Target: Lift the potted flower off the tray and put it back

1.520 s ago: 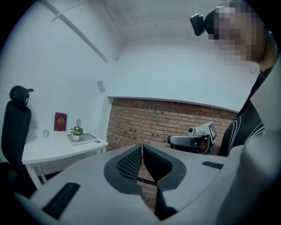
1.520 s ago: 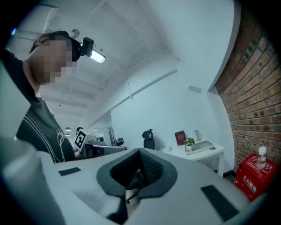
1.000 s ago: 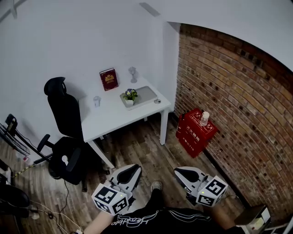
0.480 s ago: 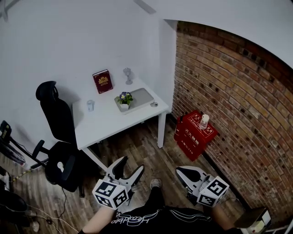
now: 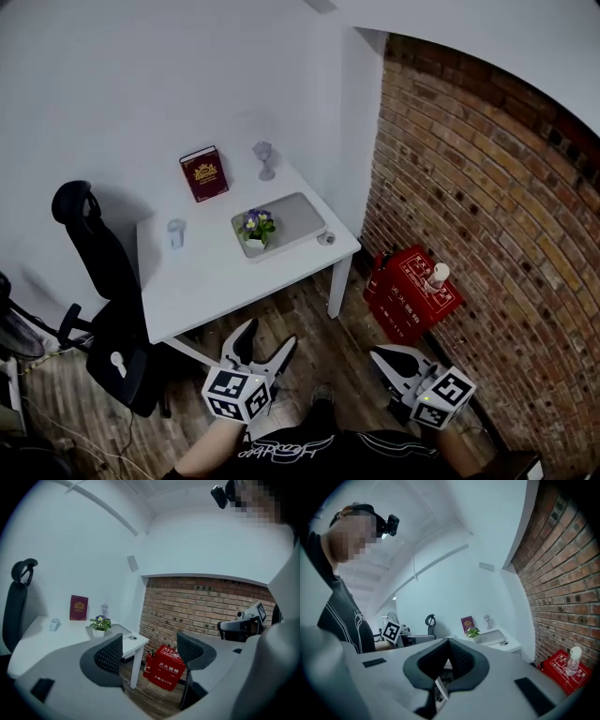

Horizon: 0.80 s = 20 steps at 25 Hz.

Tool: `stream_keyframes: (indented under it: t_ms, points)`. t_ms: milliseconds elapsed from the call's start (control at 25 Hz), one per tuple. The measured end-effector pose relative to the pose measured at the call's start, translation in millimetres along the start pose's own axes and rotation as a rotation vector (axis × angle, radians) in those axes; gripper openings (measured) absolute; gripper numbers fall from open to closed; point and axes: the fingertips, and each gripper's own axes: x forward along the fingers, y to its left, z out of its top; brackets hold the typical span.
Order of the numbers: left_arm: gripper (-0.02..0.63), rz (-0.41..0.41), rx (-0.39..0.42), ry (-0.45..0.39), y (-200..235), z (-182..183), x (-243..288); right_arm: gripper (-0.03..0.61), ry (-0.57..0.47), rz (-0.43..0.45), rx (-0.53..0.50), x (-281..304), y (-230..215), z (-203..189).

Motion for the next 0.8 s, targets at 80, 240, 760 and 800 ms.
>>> stream_keyframes:
  t_ms: [80,240,760,800]
  points:
    - [0.356,0.017,-0.001,0.018,23,3,28,0.002,0.013,0.01,0.016,28,-25,7]
    - [0.356,0.052,-0.028,0.051,72,3,77,0.002,0.05,0.042,0.027,91,-66,21]
    - [0.359,0.146,-0.013,0.146,174,-17,153,0.002,0.154,0.115,0.019,195,-107,29]
    - [0.359,0.155,0.0,0.148,179,-18,155,0.002,0.164,0.119,0.016,198,-108,29]
